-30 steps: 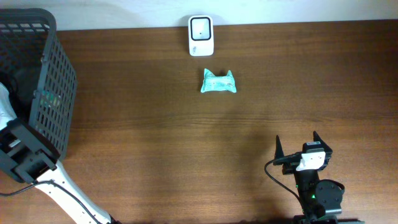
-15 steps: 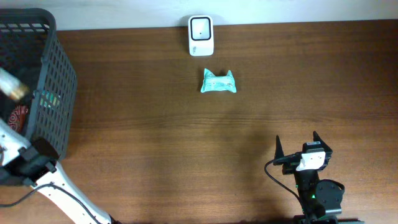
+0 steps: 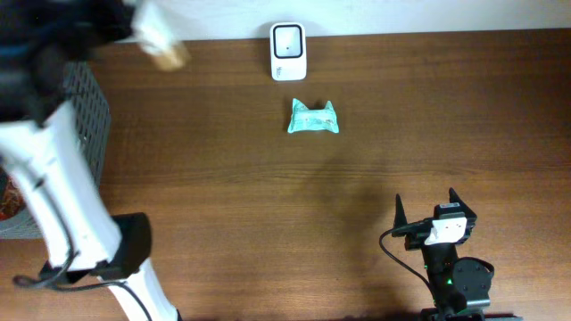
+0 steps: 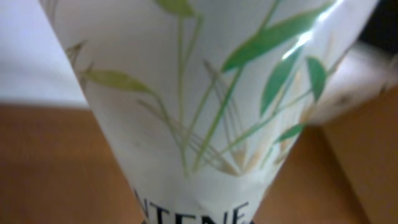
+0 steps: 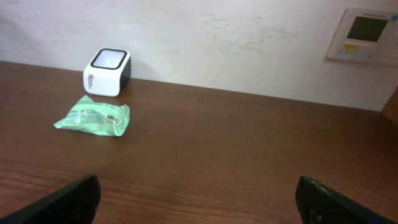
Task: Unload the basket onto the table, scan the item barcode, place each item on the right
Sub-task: 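Lay the Pantene tube on the table beside the wipes pack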
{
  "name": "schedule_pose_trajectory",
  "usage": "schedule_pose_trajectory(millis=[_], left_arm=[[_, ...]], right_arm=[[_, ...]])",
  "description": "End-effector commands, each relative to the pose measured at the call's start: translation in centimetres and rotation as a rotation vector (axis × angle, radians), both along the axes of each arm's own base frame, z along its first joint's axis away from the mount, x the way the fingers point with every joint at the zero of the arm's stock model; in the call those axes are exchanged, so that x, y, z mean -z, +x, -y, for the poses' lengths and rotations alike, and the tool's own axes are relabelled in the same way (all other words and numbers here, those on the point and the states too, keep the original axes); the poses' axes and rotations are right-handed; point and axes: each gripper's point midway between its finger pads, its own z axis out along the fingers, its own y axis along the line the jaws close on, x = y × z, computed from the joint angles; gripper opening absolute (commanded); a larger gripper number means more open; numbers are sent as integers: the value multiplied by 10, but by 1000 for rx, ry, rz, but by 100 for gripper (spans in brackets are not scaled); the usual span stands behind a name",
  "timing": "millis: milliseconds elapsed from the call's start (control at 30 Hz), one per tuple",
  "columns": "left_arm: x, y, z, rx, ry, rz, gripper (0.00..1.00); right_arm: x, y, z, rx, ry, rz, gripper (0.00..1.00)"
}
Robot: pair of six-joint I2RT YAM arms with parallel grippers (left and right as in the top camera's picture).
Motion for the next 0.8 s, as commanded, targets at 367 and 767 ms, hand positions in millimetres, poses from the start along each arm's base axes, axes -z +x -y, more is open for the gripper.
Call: schedule_pose_trajectory(millis=[367,767], left_arm=[[353,40,159,144,374,-592,4],[368,12,189,219,415,-647,27]], right_arm=[[3,0,-1,-2,-6,-4,99],[3,0,-1,-2,-6,-4,99]])
